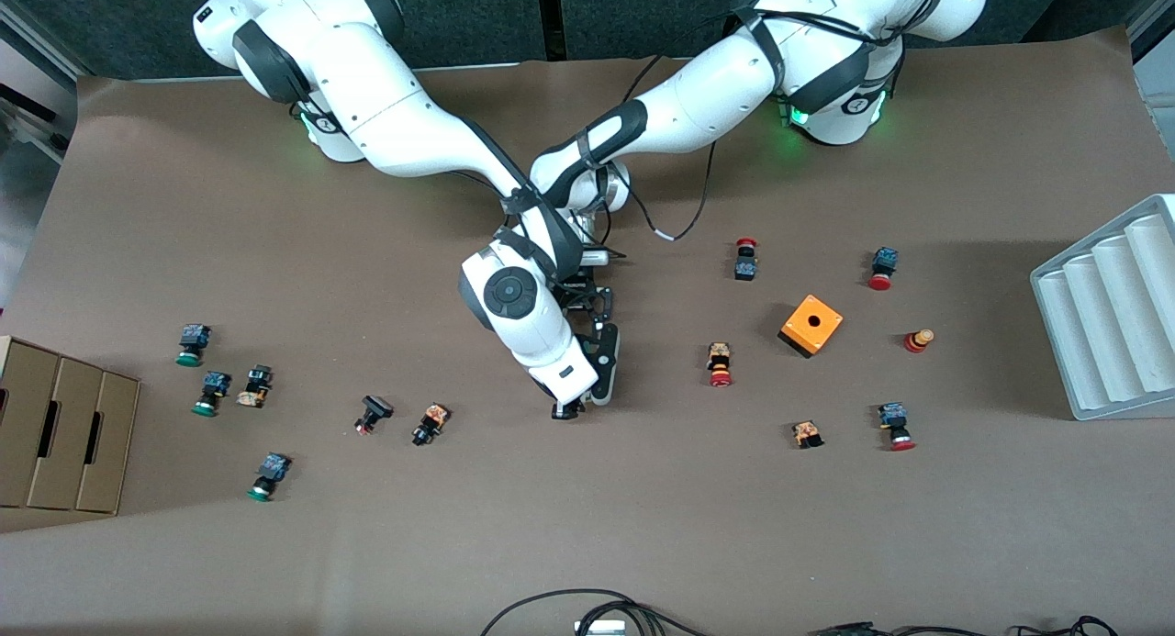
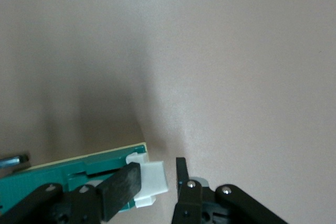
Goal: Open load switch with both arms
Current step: 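Push the white handle down toward the base with the right gripper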
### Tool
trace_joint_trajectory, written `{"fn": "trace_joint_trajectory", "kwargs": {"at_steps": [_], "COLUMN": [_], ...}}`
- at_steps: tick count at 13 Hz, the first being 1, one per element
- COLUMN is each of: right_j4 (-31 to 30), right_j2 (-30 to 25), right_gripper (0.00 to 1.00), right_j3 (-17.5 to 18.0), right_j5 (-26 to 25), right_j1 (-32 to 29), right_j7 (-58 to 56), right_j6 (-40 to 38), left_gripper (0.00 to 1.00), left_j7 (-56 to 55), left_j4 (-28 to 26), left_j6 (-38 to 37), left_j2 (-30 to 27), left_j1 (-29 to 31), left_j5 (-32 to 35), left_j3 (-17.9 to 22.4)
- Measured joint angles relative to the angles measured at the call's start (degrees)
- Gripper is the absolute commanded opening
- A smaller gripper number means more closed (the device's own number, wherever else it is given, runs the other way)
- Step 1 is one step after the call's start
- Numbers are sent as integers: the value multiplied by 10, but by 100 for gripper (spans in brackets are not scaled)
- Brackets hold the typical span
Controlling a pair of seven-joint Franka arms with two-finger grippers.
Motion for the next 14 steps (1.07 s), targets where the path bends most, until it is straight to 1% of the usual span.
{"fn": "trace_joint_trajectory", "kwargs": {"at_steps": [14], "right_j4": [-9], "right_j2": [-9], "right_gripper": [33], "right_j3": [1], "right_j5": [0], "right_j1": [0], "right_j7": [0], "right_j6": [-15], "left_gripper": [71], "left_j7": [0], "left_j4": [0], "left_j6": [0], "left_j2": [0], "left_j1": [0], "left_j5": [0], "left_j3": [0]}}
